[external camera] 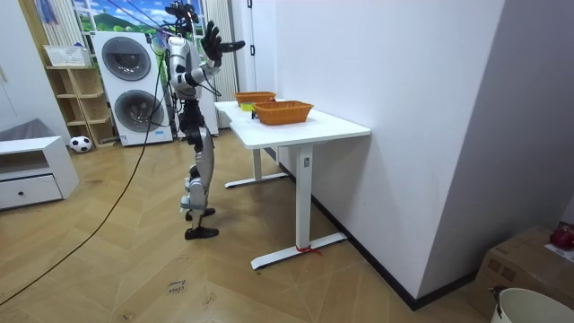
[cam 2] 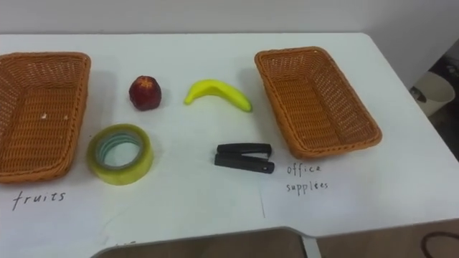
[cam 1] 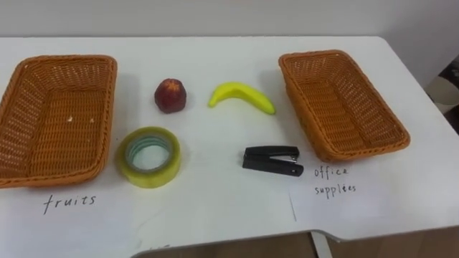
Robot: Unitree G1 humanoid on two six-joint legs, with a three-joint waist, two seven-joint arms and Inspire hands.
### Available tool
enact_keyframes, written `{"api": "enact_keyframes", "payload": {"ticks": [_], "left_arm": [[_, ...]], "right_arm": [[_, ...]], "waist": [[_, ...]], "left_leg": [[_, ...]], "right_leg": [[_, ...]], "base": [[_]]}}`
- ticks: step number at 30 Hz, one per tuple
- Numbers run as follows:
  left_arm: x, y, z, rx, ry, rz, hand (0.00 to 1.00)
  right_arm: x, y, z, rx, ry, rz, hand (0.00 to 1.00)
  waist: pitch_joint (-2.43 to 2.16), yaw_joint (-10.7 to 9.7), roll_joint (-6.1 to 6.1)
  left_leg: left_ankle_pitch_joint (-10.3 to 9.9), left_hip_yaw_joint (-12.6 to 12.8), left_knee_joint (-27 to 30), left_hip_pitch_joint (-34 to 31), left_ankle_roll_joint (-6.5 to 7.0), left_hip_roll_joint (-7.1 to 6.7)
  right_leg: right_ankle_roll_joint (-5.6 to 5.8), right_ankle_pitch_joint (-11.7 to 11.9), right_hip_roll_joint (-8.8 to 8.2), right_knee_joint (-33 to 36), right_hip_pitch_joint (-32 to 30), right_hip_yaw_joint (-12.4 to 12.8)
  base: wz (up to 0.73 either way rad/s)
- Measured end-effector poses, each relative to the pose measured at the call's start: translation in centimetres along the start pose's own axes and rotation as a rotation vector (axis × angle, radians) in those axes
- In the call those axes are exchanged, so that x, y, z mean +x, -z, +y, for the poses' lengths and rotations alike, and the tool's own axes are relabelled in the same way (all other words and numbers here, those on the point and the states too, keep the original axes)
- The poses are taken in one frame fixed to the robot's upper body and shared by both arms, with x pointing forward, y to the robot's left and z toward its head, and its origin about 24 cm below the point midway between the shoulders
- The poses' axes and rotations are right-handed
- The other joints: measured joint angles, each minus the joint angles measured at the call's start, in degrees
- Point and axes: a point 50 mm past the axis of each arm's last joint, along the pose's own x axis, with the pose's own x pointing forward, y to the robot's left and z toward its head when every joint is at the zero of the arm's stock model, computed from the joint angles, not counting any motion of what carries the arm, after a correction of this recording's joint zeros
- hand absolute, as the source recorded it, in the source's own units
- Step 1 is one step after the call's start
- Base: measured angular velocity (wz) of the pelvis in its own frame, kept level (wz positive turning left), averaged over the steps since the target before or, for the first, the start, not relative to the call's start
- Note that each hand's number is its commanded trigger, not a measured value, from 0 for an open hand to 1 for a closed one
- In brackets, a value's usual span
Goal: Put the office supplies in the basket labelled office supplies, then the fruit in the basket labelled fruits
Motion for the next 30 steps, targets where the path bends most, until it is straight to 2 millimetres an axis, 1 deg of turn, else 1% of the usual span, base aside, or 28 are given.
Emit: {"api": "enact_keyframes", "payload": {"ticks": [1, 5, 8, 9, 10, 13, 15, 22, 27, 30], "left_arm": [[0.0, 0.0, 0.0, 0.001, 0.001, 0.0, 0.0], [0.0, 0.1, 0.3, 0.007, -0.005, 0.002, 0.0], [0.0, 0.2, 0.5, -0.003, -0.012, 0.003, 0.0], [0.0, 0.1, 0.6, 0.009, -0.014, 0.0, 0.0], [0.0, 0.1, 0.6, 0.011, -0.015, -0.001, 0.0], [0.0, -0.1, 0.8, 0.03, -0.015, -0.009, 0.0], [0.0, -0.2, 0.8, 0.035, -0.015, -0.01, 0.0], [0.0, -0.2, 0.8, 0.054, -0.015, -0.012, 0.0], [0.0, -0.2, 0.8, 0.056, -0.017, -0.016, 0.0], [0.0, -0.3, 0.8, 0.057, -0.016, -0.017, 0.0]], "right_arm": [[0.1, -0.4, 0.5, 0.018, -0.009, -0.017, 0.0], [0.2, -1.5, 2.1, 0.06, -0.069, -0.061, 0.0], [0.2, -2.4, 3.3, 0.079, -0.149, -0.095, 0.0], [0.0, -2.7, 3.8, 0.081, -0.187, -0.107, 0.0], [-0.2, -2.9, 4.5, 0.085, -0.23, -0.115, 0.0], [-0.8, -3.4, 5.7, 0.067, -0.315, -0.167, 0.0], [-1.0, -3.6, 6.2, 0.064, -0.354, -0.185, 0.0], [-1.8, -4.9, 7.0, 0.078, -0.459, -0.227, 0.0], [-2.3, -5.1, 7.5, 0.08, -0.529, -0.237, 0.0], [-3.2, -4.9, 8.8, 0.082, -0.631, -0.216, 0.0]], "waist": [[0.0, 0.4, 0.02], [0.04, 0.7, -0.05], [0.1, 1.5, -0.18], [0.15, 1.9, -0.26], [0.2, 2.0, -0.36], [0.26, 2.1, -0.55], [0.24, 2.2, -0.58], [0.11, 2.3, -0.45], [-0.04, 2.5, -0.67], [0.0, 2.6, -0.72]], "left_leg": [[0.0, 0.0, 0.0, 0.0, 0.0, 0.01], [0.0, -0.3, 0.0, -0.1, 0.0, 0.04], [0.0, -0.4, 0.0, -0.1, 0.0, 0.1], [0.0, -0.4, 0.1, -0.1, 0.0, 0.15], [0.0, -0.4, 0.1, -0.2, 0.0, 0.19], [0.0, -0.6, 0.2, -0.4, 0.0, 0.25], [0.0, -0.7, 0.2, -0.4, -0.01, 0.25], [0.0, -0.8, 0.2, -0.4, -0.01, 0.31], [0.0, -0.8, 0.3, -0.3, 0.0, 0.23], [0.0, -0.8, 0.3, 0.2, 0.0, 0.23]], "right_leg": [[-0.01, 0.0, 0.0, 0.0, 0.0, 0.0], [-0.01, 0.0, 0.0, 0.1, 0.1, -0.4], [-0.07, 0.0, 0.0, 0.2, 0.1, -0.7], [-0.1, 0.1, -0.01, 0.4, 0.1, -0.8], [-0.1, 0.1, -0.02, 0.6, 0.0, -1.0], [-0.12, 0.1, -0.05, 0.9, 0.0, -1.5], [-0.13, 0.1, -0.06, 0.9, 0.0, -1.6], [-0.16, 0.1, -0.08, 0.9, 0.1, -2.2], [-0.16, 0.1, -0.18, 0.9, 0.3, -2.2], [-0.17, 0.1, -0.13, 0.9, 0.8, -1.9]], "base": [[0.0], [0.05], [0.01], [0.0], [0.0], [0.05], [0.04], [0.0], [0.0], [-0.01]]}}
